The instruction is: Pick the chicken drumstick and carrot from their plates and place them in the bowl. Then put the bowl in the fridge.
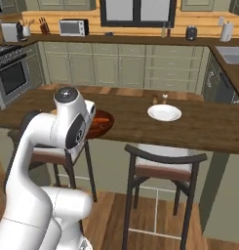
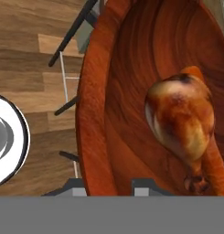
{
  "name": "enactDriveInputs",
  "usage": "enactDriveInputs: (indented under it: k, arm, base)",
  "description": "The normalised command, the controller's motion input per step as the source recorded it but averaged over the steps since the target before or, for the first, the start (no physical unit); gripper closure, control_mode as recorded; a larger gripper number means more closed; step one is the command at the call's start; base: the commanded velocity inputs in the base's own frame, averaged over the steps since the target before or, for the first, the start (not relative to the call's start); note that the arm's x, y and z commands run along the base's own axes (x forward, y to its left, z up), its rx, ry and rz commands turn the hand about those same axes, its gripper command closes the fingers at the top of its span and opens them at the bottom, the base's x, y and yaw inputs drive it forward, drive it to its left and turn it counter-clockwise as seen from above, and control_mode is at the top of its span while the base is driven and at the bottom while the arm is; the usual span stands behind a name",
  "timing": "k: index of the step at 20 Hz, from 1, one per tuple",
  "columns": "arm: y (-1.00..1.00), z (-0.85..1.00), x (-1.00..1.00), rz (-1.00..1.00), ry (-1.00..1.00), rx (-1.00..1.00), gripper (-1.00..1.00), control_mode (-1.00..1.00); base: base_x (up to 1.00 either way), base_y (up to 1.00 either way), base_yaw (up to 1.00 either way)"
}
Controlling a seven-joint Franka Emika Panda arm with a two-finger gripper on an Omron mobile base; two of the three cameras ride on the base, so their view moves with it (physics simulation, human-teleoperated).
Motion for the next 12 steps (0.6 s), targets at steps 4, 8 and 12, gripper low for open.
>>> enactDriveInputs:
  k: [4,8,12]
  arm:
    - [0.0,0.0,0.0,0.0,0.0,0.0,1.0,1.0]
    - [0.0,0.0,0.0,0.0,0.0,0.0,1.0,1.0]
    - [0.0,0.0,0.0,0.0,0.0,0.0,1.0,1.0]
  base:
    - [0.11,1.0,0.09]
    - [0.24,1.0,0.13]
    - [0.3,1.0,0.13]
